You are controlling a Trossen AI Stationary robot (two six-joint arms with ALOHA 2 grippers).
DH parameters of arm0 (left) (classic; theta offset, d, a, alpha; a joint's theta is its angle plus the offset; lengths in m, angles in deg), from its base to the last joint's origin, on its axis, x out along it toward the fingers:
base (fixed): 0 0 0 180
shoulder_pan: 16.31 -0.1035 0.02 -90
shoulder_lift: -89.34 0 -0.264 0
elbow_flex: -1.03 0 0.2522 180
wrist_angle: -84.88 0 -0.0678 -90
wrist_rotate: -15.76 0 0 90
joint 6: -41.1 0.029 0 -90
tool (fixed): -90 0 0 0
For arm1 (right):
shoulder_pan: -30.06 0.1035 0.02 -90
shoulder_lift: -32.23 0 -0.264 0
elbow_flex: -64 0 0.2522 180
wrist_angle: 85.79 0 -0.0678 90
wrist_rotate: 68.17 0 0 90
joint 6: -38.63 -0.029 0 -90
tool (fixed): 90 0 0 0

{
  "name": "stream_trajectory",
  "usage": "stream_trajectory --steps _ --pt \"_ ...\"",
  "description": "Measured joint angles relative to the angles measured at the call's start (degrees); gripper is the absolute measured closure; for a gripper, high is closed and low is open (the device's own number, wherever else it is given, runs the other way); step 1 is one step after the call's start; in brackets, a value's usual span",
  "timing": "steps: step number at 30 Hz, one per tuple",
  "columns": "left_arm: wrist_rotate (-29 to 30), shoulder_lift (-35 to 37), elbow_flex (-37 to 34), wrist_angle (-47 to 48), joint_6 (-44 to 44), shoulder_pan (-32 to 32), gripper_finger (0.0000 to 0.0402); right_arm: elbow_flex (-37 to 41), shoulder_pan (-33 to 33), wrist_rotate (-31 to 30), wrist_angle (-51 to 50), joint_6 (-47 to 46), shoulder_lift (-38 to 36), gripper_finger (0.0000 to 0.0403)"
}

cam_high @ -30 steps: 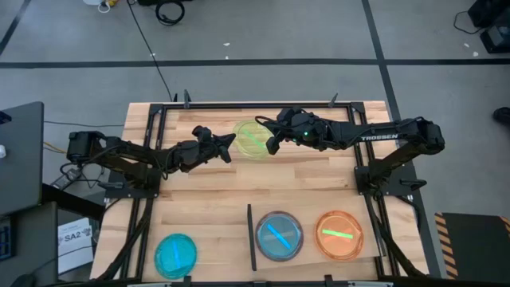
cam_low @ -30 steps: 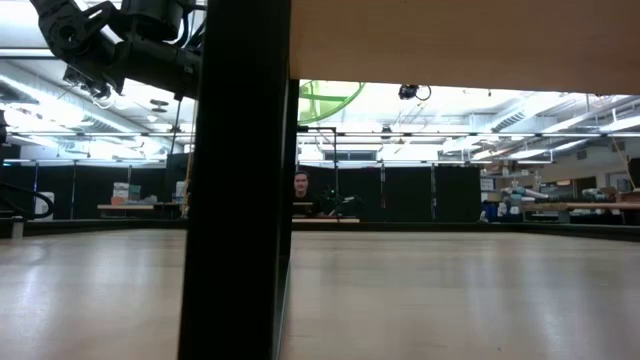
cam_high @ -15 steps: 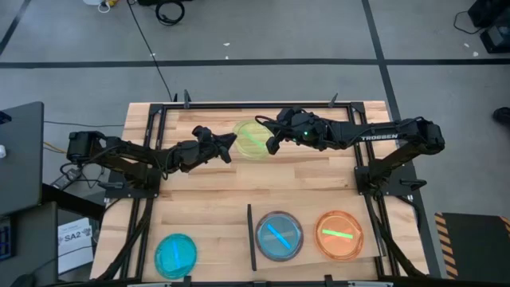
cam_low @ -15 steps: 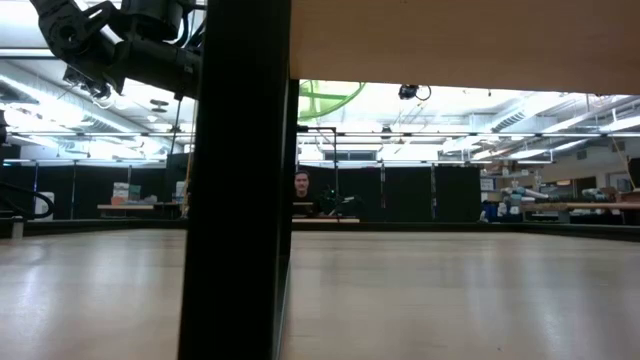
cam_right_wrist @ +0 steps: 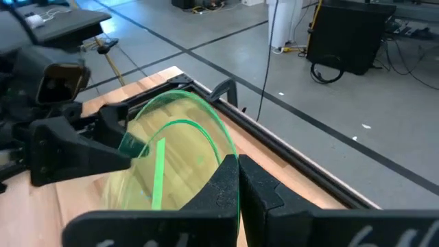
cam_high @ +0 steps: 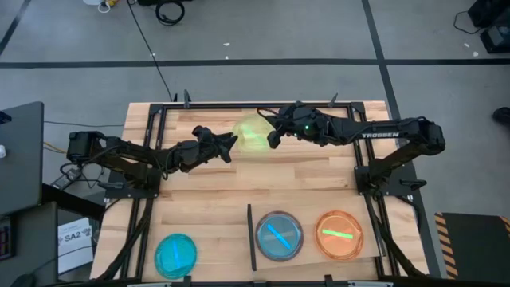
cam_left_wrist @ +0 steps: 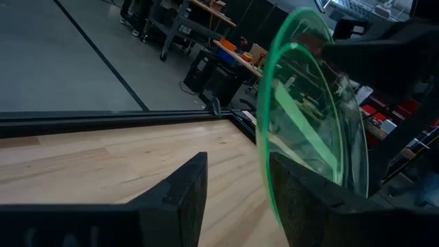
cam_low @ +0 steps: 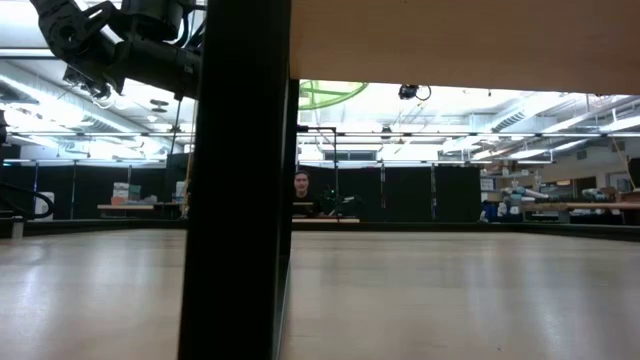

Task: Place and stack plates onto a shelf
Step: Stack the green plate on the orange plates on the shelf

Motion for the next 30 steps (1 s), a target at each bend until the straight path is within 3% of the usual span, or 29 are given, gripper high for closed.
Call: stream_trajectory --steps 10,19,23,30 --pt "0.0 0.0 0.0 0.5 0.0 0.0 0.0239 0.0 -2.6 -0.1 -2.0 0.8 -5.2 0.0398" --pt "0.0 0.0 0.0 0.5 0.0 0.0 0.0239 0.0 -3.3 0.9 -12.3 0.5 -14.8 0.0398" --pt "0.0 0.0 0.0 1.2 0.0 0.0 0.0239 0.0 -3.3 7.5 -19.2 -3.1 -20.3 0.0398" --pt "0.0 0.0 0.0 3.8 0.0 0.0 0.0239 0.0 -2.4 24.8 -34.4 -13.2 -29.2 0.0396"
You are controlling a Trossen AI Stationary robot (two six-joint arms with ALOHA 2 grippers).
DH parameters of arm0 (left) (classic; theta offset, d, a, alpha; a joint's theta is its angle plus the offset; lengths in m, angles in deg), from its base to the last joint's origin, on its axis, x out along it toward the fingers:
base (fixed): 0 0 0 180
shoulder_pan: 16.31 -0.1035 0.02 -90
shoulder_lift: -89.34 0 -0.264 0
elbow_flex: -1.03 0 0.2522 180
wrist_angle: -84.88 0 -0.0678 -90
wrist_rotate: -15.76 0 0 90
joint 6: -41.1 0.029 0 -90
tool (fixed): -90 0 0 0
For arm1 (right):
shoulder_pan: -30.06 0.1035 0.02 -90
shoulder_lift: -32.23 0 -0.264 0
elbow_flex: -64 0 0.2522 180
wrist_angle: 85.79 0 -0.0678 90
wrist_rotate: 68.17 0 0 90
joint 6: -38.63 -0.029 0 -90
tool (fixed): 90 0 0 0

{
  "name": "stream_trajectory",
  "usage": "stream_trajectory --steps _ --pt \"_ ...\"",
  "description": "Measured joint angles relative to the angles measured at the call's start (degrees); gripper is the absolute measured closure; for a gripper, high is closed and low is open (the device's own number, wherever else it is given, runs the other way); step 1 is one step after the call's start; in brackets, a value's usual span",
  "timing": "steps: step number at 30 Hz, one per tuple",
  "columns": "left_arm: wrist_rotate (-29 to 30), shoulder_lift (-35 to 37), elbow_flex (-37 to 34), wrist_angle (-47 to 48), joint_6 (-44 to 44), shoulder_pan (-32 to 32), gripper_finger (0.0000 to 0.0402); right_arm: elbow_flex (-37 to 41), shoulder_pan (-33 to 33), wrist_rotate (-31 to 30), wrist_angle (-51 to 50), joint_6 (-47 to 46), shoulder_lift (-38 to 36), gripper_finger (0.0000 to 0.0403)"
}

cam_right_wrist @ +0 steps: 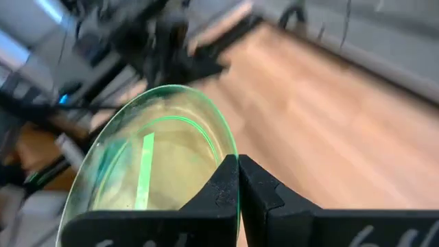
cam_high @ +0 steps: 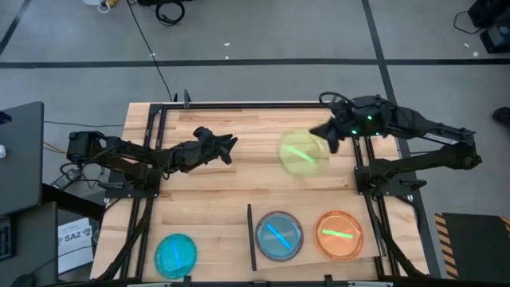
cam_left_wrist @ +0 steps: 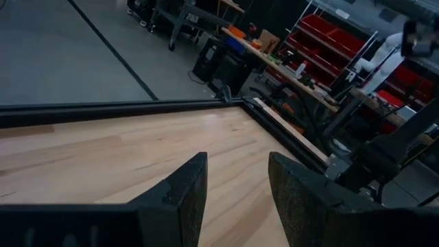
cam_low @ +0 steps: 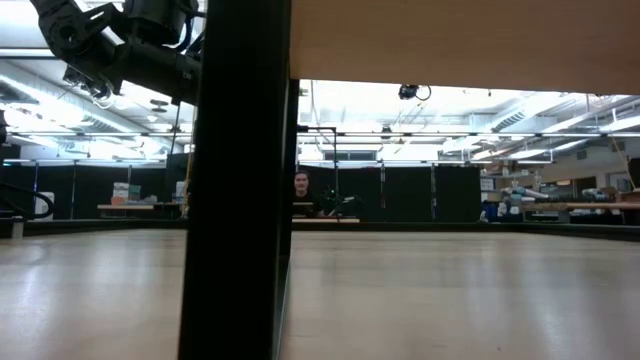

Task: Place and stack plates onto a shelf
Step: Stack the green plate on the orange plates on the shelf

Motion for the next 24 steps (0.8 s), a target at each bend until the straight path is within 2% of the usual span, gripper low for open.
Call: stream_trajectory --steps 4,9,16,24 --pt "0.0 0.0 0.0 -0.1 0.0 0.0 0.0239 0.0 4.5 2.0 -8.0 -5.1 -2.6 0.0397" --pt "0.0 0.0 0.0 -0.1 0.0 0.0 0.0239 0.0 12.5 2.1 -13.1 -10.3 -3.1 0.0397" --pt "0.0 0.0 0.0 -0.2 0.0 0.0 0.0239 0.0 25.7 0.4 -13.0 -17.1 -0.1 0.0397" --pt "0.0 0.0 0.0 -0.2 0.0 0.0 0.0239 0.0 38.7 -3.7 -13.0 -19.0 6.3 0.0397"
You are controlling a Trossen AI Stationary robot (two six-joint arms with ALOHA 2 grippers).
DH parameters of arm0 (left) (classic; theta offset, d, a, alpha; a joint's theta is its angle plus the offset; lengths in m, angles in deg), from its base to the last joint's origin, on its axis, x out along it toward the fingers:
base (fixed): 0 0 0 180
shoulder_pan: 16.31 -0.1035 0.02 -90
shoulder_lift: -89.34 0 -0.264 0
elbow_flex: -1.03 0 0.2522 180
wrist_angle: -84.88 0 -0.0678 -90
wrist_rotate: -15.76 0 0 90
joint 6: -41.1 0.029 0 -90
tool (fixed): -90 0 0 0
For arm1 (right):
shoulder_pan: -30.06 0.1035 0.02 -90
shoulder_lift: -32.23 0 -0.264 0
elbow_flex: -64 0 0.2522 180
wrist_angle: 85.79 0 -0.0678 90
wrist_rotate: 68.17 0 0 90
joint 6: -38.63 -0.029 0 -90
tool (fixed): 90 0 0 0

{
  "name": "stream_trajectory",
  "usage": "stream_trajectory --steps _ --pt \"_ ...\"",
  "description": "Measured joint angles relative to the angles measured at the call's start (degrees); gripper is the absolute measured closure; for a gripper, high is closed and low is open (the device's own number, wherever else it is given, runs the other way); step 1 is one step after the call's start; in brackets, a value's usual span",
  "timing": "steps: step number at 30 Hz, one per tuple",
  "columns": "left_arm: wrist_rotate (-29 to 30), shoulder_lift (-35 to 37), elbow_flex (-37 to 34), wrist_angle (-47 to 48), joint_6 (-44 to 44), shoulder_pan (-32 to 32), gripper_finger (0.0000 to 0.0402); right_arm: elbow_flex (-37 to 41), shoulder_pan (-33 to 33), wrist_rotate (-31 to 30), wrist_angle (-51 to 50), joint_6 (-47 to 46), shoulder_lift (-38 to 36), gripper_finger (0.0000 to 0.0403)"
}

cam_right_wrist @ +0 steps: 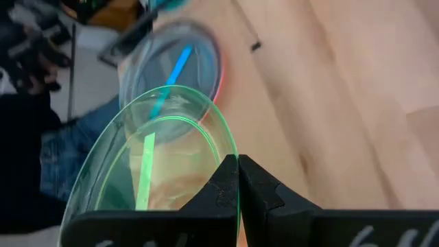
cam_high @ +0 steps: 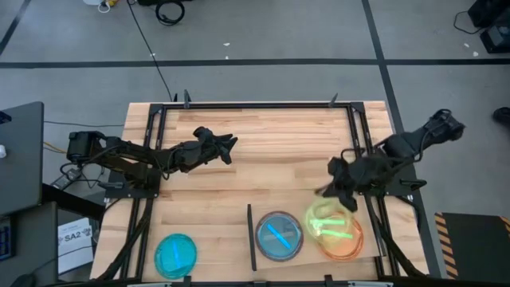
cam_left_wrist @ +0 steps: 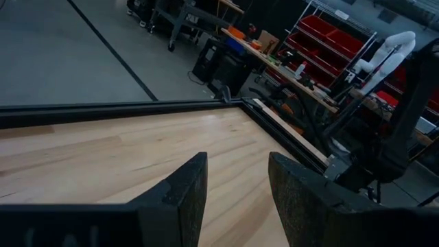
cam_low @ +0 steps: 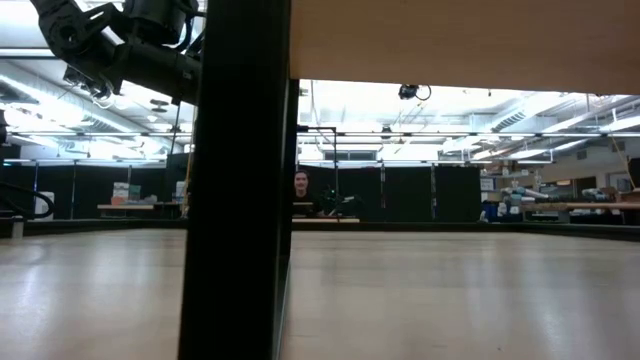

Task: Place and stack plates onto a shelf
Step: Stack the green plate on the orange plates on the shelf

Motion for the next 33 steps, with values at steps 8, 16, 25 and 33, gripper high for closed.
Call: stream_trajectory --steps 8,16,25,33 --pt "0.0 0.0 0.0 0.0 0.0 0.0 0.0239 0.0 9.8 -4.0 0.0 -4.9 4.4 0.0397" --pt "-1.3 0.0 0.0 0.0 0.0 0.0 0.0239 0.0 15.9 -5.3 -3.9 -9.8 6.6 0.0397" --pt "-1.3 0.0 0.0 0.0 0.0 0.0 0.0239 0.0 16.5 -6.5 -6.0 -11.5 6.6 0.0396" --pt "-1.3 0.0 0.0 0.0 0.0 0.0 0.0239 0.0 16.5 -5.7 -6.1 -11.5 6.6 0.0379"
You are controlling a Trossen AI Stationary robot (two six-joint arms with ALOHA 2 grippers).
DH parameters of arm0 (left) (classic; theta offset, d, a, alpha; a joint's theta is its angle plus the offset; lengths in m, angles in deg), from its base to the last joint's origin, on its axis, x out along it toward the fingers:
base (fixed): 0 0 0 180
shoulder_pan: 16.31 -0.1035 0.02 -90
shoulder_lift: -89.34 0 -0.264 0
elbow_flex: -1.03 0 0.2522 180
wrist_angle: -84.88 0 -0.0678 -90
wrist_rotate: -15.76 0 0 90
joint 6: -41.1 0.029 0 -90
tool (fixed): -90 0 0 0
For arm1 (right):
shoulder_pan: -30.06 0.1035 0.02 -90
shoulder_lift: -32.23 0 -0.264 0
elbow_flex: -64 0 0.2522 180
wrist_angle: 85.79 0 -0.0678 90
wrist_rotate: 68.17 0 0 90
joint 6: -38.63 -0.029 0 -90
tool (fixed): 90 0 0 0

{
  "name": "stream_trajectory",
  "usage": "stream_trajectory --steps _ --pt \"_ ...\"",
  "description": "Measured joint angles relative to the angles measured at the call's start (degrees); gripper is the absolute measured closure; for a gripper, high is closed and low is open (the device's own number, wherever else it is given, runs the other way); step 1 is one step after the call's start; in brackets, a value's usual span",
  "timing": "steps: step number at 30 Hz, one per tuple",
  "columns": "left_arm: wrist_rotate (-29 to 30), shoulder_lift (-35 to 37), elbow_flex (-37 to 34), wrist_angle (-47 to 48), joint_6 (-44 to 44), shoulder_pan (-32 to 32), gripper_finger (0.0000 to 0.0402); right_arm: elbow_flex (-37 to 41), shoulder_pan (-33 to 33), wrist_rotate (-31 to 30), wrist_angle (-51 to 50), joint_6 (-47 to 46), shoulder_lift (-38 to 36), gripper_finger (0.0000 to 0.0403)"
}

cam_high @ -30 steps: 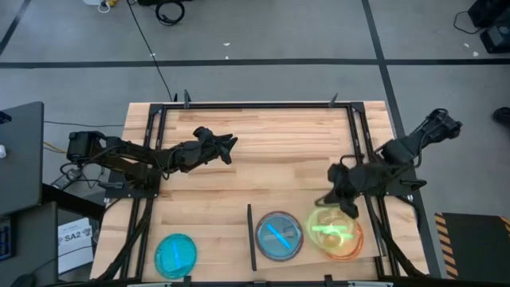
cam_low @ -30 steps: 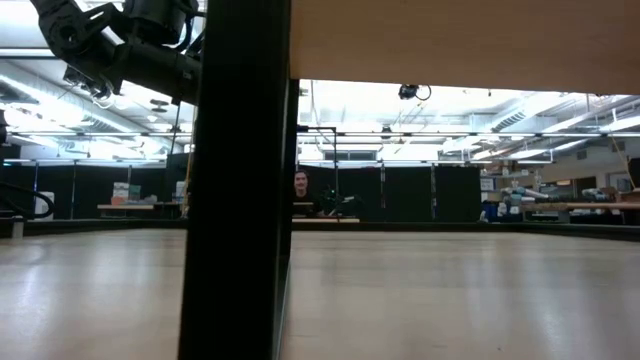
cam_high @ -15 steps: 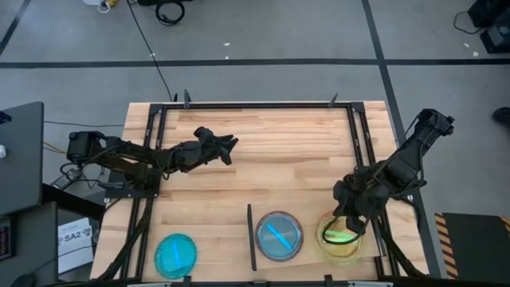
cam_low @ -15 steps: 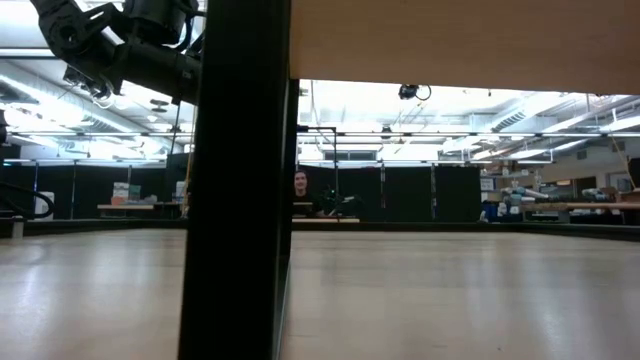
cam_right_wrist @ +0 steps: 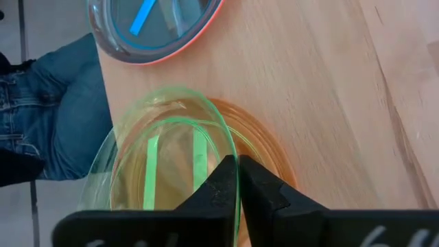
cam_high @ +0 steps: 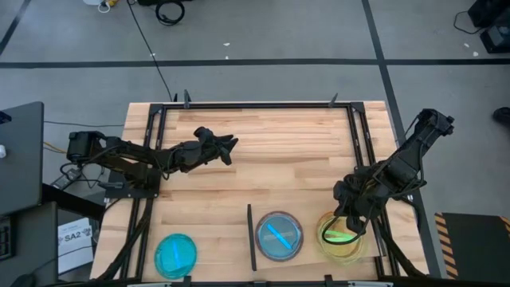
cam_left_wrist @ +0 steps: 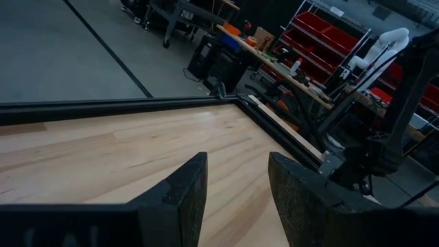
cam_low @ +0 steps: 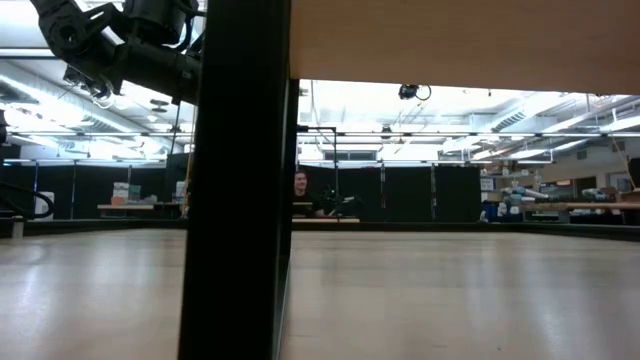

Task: Place and stack plates onto a shelf
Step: Stack the green plate on the orange plates on the shelf, then stack the blue plate on the blue plates on the shelf

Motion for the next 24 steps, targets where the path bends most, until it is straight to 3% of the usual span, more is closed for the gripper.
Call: stream_trajectory --steps 14,24 --pt "0.0 0.0 0.0 0.0 0.0 0.0 0.0239 0.0 0.0 0.9 -2.0 0.0 0.0 0.0362" --pt "0.0 0.0 0.0 0.0 0.0 0.0 0.0239 0.0 0.0 0.9 -2.5 0.0 0.0 0.0296"
